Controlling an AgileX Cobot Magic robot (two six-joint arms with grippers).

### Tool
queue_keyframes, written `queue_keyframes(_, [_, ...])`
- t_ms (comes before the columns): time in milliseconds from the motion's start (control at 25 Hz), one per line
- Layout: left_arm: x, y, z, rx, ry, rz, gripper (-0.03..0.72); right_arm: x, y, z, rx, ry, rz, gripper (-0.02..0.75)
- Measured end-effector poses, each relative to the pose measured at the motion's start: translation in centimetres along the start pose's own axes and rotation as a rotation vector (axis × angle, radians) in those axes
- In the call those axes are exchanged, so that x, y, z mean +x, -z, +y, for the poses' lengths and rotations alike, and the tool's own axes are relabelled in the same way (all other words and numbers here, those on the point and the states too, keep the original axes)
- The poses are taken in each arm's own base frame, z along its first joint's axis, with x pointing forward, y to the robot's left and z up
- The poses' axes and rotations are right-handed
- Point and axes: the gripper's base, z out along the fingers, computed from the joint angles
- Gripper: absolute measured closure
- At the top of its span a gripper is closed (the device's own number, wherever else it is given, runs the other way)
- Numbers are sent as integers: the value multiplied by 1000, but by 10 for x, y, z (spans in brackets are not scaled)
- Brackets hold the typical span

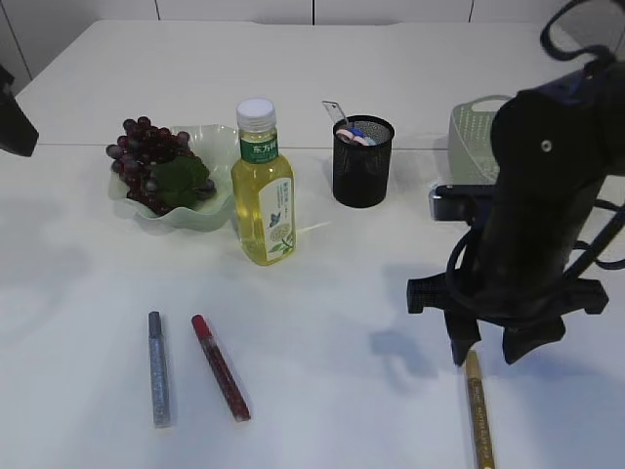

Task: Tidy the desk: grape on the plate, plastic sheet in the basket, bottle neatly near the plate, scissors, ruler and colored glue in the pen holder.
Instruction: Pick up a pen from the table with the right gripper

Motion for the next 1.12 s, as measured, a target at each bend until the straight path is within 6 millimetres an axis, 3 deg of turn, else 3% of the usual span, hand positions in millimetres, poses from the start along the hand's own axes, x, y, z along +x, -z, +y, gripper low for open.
queue_keyframes(480, [0, 0, 0, 0, 0, 2, 183, -10, -50, 6, 43, 8, 59, 333])
queue_keyframes(960, [0, 0, 0, 0, 0, 2, 183, -14, -68, 9, 46, 12, 63, 334])
queue_keyframes(1120, [0, 0, 0, 0, 0, 2, 183, -15, -69, 9, 42, 10, 56, 388])
